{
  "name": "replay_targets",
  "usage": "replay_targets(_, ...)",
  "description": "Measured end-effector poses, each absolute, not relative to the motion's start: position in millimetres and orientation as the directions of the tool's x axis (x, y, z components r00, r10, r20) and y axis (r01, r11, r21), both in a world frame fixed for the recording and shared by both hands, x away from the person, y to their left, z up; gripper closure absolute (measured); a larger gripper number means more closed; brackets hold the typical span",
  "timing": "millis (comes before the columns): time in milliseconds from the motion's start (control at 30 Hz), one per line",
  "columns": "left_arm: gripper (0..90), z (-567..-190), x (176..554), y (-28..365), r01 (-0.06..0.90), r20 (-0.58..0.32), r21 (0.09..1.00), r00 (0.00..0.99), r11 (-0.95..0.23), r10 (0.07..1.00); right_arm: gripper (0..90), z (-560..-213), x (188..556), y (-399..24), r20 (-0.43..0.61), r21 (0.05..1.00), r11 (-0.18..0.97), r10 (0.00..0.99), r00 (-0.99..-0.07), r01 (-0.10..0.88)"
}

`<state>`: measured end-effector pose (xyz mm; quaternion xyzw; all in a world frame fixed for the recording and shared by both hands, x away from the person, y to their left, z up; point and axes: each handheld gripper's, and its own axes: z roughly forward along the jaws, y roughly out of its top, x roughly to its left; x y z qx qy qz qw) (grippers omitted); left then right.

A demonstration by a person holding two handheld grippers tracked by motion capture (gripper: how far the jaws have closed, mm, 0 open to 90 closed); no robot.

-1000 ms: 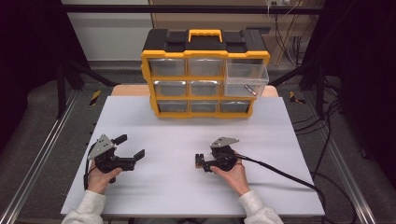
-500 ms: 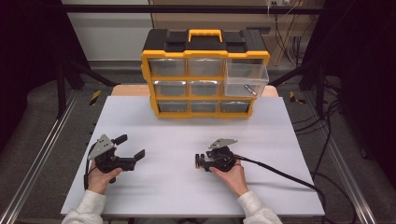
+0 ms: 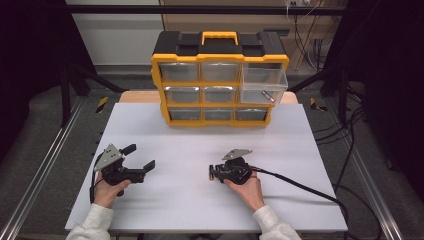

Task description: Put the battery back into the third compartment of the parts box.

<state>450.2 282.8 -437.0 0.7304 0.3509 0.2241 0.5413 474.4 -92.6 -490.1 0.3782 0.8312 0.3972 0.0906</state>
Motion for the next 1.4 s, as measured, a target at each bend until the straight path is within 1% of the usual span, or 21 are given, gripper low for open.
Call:
replay_targets(67,1.6,-437,450,283,0.270,-0.053,0.948,0.653,-0.167,0.755,69.1,-490,474,-93,0.153,0.726,0.399,0.700,-0.697,0.560)
replay_targets(233,1.6,-437,450,283,0.269,-0.052,0.949,0.653,-0.167,0.756,73.9,-489,474,-93,0.155,0.721,0.399,0.705,-0.692,0.567)
replay_targets(400,1.6,-437,450,283,0.269,-0.052,0.948,0.653,-0.168,0.756,76.5,-489,474,-93,0.157,0.717,0.397,0.709,-0.688,0.573)
replay_targets(800,1.6,-437,450,283,0.268,-0.053,0.949,0.653,-0.165,0.756,77.2,-486,474,-95,0.158,0.714,0.401,0.706,-0.691,0.573)
replay_targets(1400,1.6,-437,450,283,0.268,-0.052,0.949,0.653,-0.166,0.756,77.2,-460,470,-108,0.152,0.748,0.380,0.699,-0.698,0.544)
